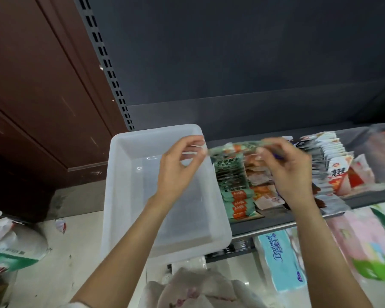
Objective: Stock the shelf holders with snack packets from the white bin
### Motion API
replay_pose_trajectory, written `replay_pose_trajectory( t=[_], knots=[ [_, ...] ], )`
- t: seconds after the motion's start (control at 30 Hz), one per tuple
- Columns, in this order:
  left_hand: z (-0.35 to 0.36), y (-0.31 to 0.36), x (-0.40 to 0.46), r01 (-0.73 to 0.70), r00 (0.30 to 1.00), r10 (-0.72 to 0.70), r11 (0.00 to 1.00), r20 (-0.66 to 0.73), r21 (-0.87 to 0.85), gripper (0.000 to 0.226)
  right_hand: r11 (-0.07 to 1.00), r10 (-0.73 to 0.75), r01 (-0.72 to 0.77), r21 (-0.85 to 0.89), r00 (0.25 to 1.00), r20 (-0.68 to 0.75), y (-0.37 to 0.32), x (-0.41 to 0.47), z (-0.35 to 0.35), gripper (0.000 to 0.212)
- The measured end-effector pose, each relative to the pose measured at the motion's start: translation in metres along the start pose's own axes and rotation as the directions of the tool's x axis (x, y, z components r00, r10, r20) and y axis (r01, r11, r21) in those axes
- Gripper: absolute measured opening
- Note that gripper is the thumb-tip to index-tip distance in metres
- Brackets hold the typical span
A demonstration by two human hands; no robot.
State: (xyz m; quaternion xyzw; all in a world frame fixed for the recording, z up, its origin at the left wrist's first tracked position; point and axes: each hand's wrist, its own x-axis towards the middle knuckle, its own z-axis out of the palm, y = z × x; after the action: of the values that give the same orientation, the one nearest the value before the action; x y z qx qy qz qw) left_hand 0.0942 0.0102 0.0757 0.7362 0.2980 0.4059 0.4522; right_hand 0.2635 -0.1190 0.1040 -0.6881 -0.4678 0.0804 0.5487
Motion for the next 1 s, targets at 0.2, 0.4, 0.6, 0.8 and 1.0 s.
replay_pose_trajectory(
  t=[0.2, 0.4, 0.6, 0.8, 1.0],
  knots=[
    [0.042, -0.036, 0.012, -0.056, 0.934, -0.134, 0.86, 0.331, 0.507, 0.05, 0.998, 0.031, -0.046, -0.047, 0.957, -0.288, 0.019, 0.013, -0.044, 0.006],
    [0.062, -0.044, 0.004, -0.146, 0.932, -0.068, 0.828, 0.355, 0.541, 0.026, 0.996, 0.009, -0.025, -0.09, 0.985, -0.174, 0.038, 0.034, -0.029, 0.009],
    [0.064, -0.04, -0.008, -0.218, 0.942, 0.006, 0.773, 0.335, 0.596, 0.019, 0.905, -0.217, 0.276, -0.323, 0.954, 0.208, 0.062, 0.063, -0.005, 0.015],
    [0.071, -0.039, -0.019, -0.159, 0.968, -0.001, 0.773, 0.253, 0.614, 0.018, 0.623, -0.059, 0.516, -0.588, 0.781, 0.622, 0.058, 0.058, 0.022, 0.021],
    [0.075, -0.035, -0.024, -0.094, 0.98, -0.045, 0.748, 0.192, 0.657, 0.017, 0.421, -0.039, 0.65, -0.632, 0.71, 0.703, 0.068, 0.052, 0.028, 0.028]
  ],
)
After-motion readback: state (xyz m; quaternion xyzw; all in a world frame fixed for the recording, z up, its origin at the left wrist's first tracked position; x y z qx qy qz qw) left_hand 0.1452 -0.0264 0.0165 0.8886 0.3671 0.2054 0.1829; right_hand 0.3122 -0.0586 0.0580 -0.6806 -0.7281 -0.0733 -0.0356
